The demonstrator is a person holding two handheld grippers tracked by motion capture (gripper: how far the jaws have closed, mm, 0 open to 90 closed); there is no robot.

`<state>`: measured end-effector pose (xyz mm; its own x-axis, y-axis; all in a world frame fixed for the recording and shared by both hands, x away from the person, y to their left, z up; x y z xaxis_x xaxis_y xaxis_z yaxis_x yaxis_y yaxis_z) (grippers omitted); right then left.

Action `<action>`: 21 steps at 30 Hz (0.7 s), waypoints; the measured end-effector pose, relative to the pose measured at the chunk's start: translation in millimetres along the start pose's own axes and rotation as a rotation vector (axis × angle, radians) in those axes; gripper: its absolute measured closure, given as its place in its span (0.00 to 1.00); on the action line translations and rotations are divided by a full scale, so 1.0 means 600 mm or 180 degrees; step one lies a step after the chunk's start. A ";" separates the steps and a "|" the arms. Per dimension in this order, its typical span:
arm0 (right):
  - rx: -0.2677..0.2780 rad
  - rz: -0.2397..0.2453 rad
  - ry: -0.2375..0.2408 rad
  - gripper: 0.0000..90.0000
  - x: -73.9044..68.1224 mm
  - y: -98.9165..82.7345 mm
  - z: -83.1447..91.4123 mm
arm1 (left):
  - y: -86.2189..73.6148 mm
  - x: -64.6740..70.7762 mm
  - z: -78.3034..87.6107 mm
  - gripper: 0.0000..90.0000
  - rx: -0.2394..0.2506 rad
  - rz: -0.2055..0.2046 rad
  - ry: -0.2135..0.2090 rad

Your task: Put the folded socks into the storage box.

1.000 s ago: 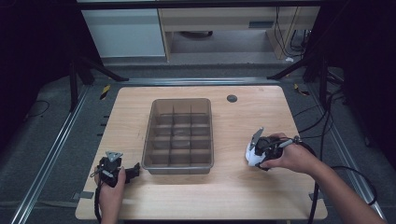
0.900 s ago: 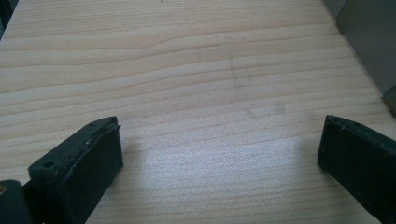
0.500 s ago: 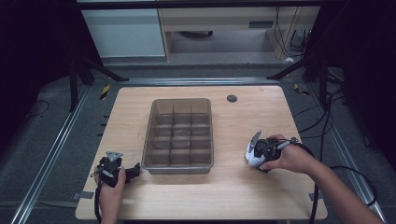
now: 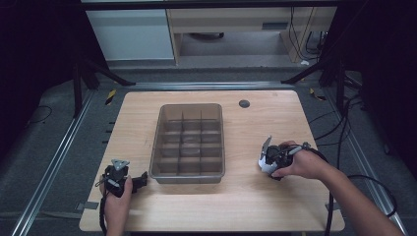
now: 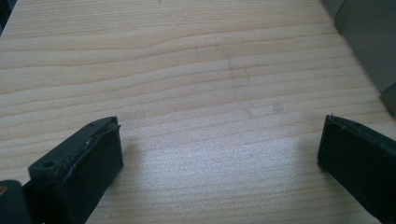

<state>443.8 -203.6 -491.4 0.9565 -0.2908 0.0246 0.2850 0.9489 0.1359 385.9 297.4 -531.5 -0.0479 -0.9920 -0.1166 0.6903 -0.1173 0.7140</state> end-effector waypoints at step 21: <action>-0.0070 0.0069 -0.0192 0.43 0.003 0.006 -0.004 | 0.000 0.000 0.000 0.00 0.0000 -0.0011 -0.0004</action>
Point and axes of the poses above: each handheld gripper's, and its own axes: z roughly backward along the jaws, y roughly out of its top, x roughly to its right, the point moved 3 cm from there along -z, roughly forward along the jaws, and after that the axes turned 8 degrees about y, right-handed, at the moved point
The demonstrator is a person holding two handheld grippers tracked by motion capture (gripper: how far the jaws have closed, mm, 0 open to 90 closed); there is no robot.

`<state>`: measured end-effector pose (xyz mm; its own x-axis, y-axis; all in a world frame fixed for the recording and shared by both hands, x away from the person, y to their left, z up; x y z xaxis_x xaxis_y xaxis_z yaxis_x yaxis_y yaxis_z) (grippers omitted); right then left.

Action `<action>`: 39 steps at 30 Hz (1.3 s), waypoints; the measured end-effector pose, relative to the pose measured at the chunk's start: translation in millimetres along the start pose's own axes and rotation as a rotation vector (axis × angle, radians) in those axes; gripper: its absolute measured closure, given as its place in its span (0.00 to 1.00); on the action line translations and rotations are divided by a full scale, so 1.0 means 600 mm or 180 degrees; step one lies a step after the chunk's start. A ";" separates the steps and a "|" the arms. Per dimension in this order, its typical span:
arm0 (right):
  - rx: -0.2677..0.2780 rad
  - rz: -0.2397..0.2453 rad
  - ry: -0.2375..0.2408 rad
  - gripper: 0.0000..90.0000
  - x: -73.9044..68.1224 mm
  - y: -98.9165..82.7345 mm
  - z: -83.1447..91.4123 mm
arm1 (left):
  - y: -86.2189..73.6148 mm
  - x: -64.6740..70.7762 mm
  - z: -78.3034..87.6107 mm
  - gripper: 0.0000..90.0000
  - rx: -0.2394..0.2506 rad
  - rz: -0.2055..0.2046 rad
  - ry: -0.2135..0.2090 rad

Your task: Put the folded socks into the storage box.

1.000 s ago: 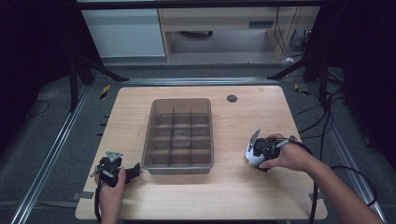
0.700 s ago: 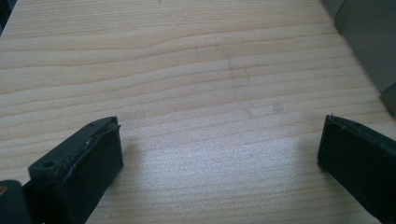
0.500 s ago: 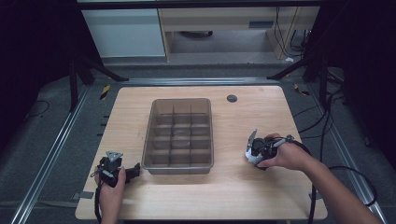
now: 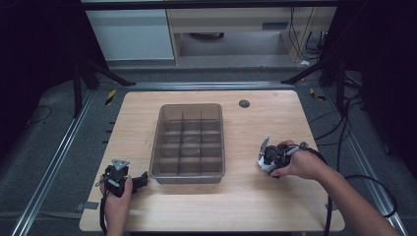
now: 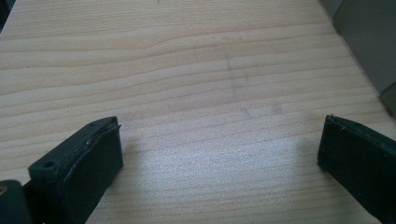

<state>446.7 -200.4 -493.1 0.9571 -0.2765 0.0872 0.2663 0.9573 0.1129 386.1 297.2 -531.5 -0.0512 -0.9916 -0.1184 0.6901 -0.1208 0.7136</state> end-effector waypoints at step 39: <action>0.0094 0.0180 0.0129 0.75 0.004 0.019 0.064 | 0.000 0.001 0.000 0.00 -0.0001 0.0006 -0.0005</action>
Point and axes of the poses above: each handheld gripper's, and its own axes: z roughly backward along the jaws, y roughly out of its top, x roughly to its right, the point moved 3 cm from there along -z, roughly forward along the jaws, and after that the axes turned 8 degrees about y, right-handed, at the moved point
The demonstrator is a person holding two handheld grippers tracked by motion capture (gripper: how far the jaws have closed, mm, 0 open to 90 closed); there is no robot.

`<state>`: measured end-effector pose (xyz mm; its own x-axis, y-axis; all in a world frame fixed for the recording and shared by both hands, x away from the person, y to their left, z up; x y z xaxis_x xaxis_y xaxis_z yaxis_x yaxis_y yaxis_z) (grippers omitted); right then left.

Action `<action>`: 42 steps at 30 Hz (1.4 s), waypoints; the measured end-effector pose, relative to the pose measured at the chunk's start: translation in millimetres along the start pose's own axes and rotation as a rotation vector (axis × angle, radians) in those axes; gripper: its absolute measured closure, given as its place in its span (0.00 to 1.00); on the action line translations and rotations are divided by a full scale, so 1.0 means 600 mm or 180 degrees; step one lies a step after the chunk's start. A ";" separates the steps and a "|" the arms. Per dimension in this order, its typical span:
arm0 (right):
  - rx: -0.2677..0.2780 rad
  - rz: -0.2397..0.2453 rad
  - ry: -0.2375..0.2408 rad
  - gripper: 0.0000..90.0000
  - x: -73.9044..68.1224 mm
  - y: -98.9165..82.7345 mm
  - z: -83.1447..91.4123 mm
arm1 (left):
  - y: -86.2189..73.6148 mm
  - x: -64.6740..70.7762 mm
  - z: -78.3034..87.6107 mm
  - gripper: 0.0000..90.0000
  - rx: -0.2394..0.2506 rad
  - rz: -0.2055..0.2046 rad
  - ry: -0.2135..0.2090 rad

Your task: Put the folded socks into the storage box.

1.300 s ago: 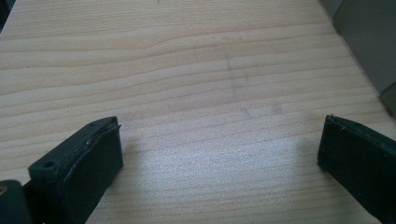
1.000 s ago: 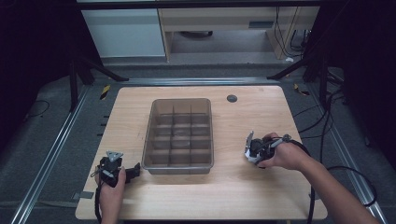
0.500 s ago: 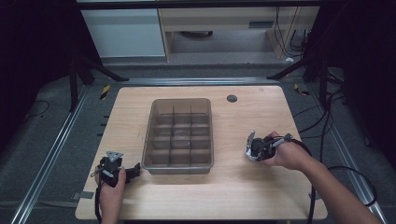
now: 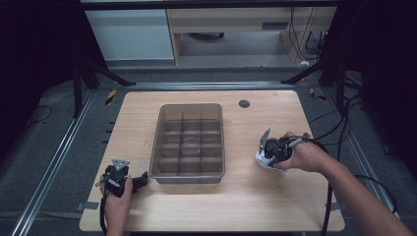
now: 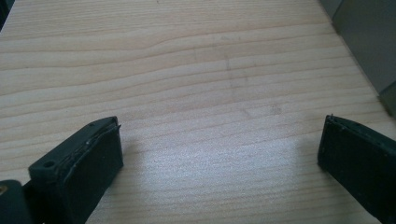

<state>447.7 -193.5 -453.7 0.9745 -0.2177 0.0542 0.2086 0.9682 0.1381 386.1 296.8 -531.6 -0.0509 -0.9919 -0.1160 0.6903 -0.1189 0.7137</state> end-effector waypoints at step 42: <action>0.0288 0.0453 0.0350 0.75 -0.025 0.176 0.124 | 0.000 0.000 0.000 0.00 0.0002 0.0001 -0.0004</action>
Point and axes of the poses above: each handheld gripper's, and its own axes: z roughly backward along the jaws, y roughly out of its top, x roughly to its right, the point moved 3 cm from there along -z, roughly forward along the jaws, and after that the axes turned 8 degrees about y, right-handed, at the moved point
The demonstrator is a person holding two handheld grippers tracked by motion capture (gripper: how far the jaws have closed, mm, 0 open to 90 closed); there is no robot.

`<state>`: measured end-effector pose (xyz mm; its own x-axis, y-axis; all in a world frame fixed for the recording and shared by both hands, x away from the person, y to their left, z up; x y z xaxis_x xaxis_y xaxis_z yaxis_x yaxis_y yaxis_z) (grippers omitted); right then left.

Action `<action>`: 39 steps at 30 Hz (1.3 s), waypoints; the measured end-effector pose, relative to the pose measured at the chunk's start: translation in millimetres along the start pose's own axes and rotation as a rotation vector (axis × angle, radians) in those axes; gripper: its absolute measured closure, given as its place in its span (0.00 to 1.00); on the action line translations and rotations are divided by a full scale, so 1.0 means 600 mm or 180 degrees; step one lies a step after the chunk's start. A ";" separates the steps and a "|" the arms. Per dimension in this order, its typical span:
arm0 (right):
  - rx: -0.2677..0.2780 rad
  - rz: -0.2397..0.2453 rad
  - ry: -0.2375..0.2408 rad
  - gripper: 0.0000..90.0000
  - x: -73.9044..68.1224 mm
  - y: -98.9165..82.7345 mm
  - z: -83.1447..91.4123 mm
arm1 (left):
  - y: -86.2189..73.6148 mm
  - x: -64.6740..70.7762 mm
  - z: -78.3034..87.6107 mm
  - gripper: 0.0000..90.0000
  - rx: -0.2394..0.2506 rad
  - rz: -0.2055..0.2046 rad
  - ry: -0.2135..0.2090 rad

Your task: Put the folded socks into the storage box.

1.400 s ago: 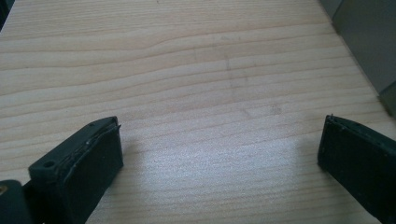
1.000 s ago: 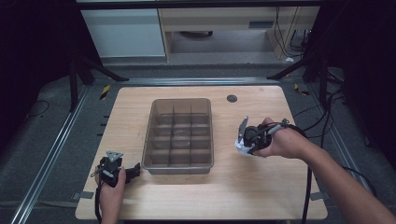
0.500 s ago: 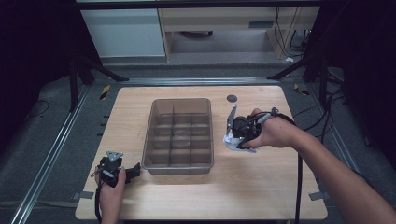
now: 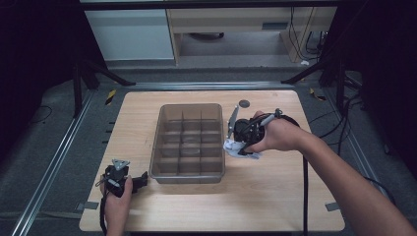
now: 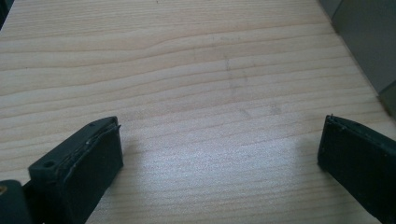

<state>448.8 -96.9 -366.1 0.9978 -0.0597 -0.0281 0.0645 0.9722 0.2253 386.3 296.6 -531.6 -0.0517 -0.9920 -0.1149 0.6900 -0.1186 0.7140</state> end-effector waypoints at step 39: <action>0.0051 0.0283 0.0021 0.75 -0.010 0.114 -0.015 | 0.001 0.001 -0.001 0.00 0.0003 -0.0017 -0.0017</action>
<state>447.3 -27.8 -359.5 0.9995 0.0281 -0.0136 -0.0240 0.9698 0.2426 386.9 296.0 -531.6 -0.0591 -0.9916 -0.1150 0.6889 -0.1239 0.7142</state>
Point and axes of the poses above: each handheld gripper's, and its own axes: z roughly backward along the jaws, y roughly out of its top, x roughly to its right, the point moved 3 cm from there along -z, roughly forward along the jaws, and after that the axes turned 8 degrees about y, right-handed, at the moved point
